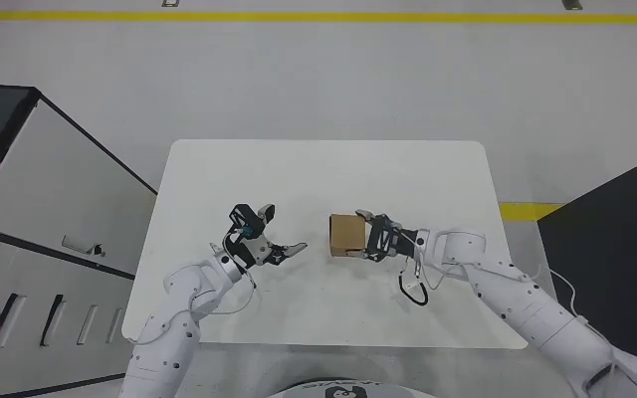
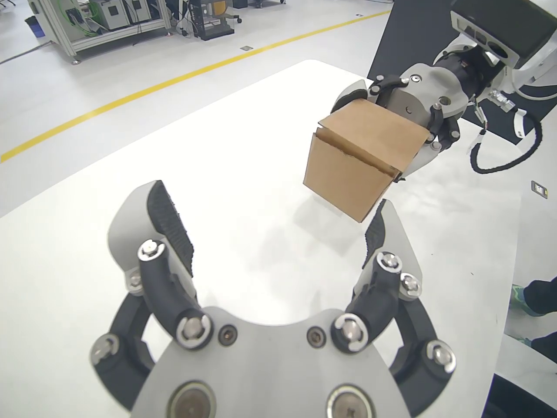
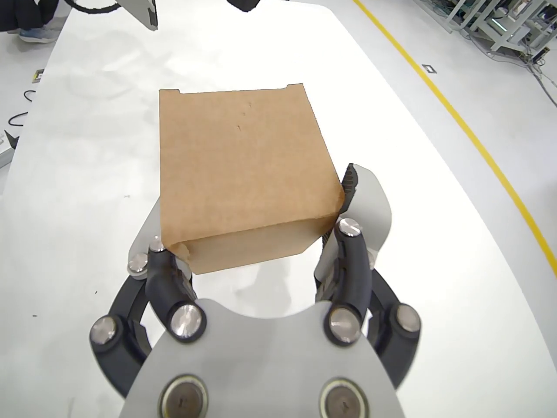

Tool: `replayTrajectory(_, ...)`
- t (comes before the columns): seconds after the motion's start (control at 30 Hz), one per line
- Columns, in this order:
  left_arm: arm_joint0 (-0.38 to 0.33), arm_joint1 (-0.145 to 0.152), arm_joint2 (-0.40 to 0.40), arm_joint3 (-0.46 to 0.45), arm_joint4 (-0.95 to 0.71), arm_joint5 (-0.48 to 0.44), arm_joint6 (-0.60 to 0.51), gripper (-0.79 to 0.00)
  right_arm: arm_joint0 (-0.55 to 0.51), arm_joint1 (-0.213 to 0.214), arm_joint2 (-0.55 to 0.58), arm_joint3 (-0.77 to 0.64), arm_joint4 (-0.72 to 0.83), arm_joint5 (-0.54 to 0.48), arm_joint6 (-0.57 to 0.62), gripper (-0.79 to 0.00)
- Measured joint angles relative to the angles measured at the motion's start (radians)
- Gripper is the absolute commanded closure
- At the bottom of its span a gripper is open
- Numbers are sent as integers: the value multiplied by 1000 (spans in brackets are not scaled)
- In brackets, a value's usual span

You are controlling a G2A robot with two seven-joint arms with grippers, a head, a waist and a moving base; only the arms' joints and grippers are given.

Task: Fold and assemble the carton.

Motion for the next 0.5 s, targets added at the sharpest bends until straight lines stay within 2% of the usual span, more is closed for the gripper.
replayTrajectory(0.5, 0, 0, 0, 0, 0, 0, 0, -785, 79, -66, -69, 175, -14, -54, -55, 0)
